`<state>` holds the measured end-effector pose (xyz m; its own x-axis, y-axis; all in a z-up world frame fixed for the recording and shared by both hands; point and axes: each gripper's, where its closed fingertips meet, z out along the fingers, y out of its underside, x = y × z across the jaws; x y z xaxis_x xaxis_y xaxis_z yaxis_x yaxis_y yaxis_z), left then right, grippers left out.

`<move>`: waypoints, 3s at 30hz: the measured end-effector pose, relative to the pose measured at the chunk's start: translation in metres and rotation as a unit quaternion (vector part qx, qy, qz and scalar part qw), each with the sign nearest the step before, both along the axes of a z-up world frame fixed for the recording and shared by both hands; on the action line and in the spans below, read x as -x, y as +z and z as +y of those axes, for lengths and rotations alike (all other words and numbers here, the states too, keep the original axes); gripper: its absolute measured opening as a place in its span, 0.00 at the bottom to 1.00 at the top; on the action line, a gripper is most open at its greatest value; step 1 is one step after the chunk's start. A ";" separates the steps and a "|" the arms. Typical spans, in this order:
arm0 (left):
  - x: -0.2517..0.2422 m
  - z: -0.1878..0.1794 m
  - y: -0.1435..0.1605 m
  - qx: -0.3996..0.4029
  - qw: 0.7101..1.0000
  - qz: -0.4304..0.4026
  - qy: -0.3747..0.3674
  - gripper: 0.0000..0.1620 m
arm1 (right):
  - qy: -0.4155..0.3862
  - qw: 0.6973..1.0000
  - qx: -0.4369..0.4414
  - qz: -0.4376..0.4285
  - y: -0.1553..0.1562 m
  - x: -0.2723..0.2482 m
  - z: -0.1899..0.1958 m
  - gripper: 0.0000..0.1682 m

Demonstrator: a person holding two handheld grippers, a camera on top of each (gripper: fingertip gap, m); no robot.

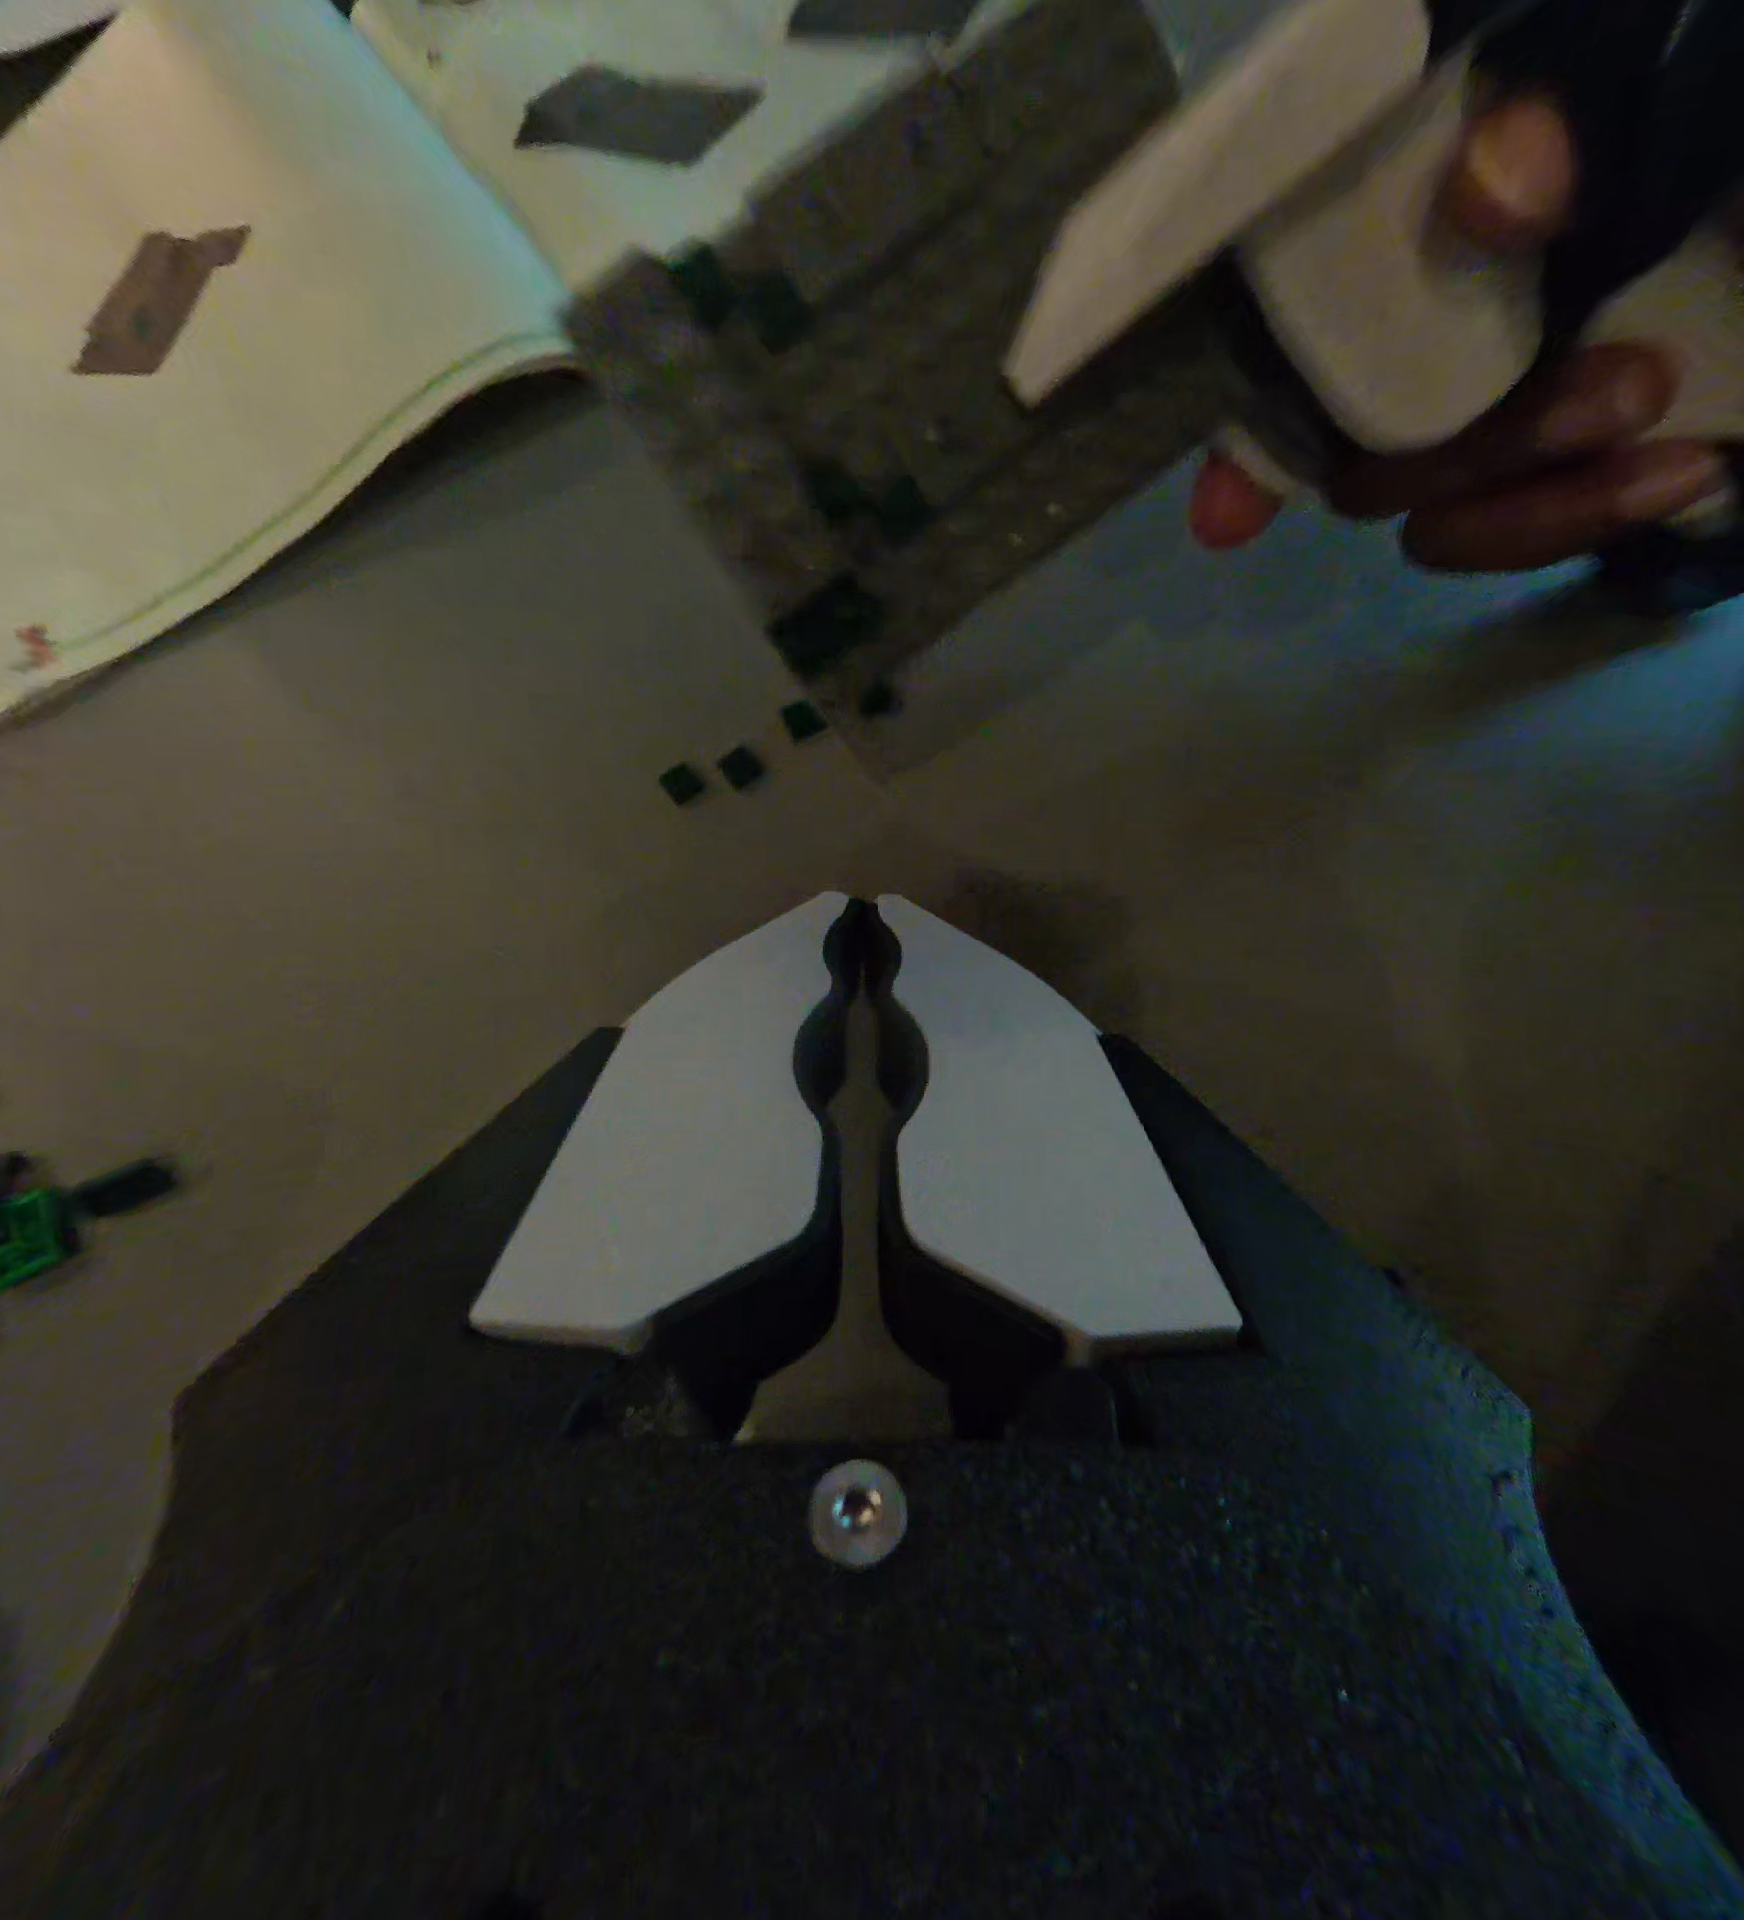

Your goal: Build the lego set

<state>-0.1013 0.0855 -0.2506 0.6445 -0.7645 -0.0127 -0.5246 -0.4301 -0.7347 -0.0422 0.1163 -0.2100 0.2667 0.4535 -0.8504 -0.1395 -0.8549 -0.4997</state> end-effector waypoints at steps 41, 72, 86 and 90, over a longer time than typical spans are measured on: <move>-0.003 0.024 -0.010 -0.050 0.993 0.103 0.038 0.00 | -0.069 0.977 0.091 0.181 0.029 0.029 -0.003 0.04; 0.004 0.030 -0.011 -0.092 0.984 0.151 0.038 0.00 | -0.109 0.870 0.294 0.380 0.030 0.035 0.000 0.04; 0.005 0.029 -0.013 -0.099 0.981 0.161 0.032 0.00 | -0.112 0.874 0.297 0.368 0.027 0.037 0.004 0.04; 0.005 0.028 -0.013 -0.099 0.981 0.163 0.031 0.00 | -0.111 0.885 0.287 0.349 0.026 0.038 0.005 0.04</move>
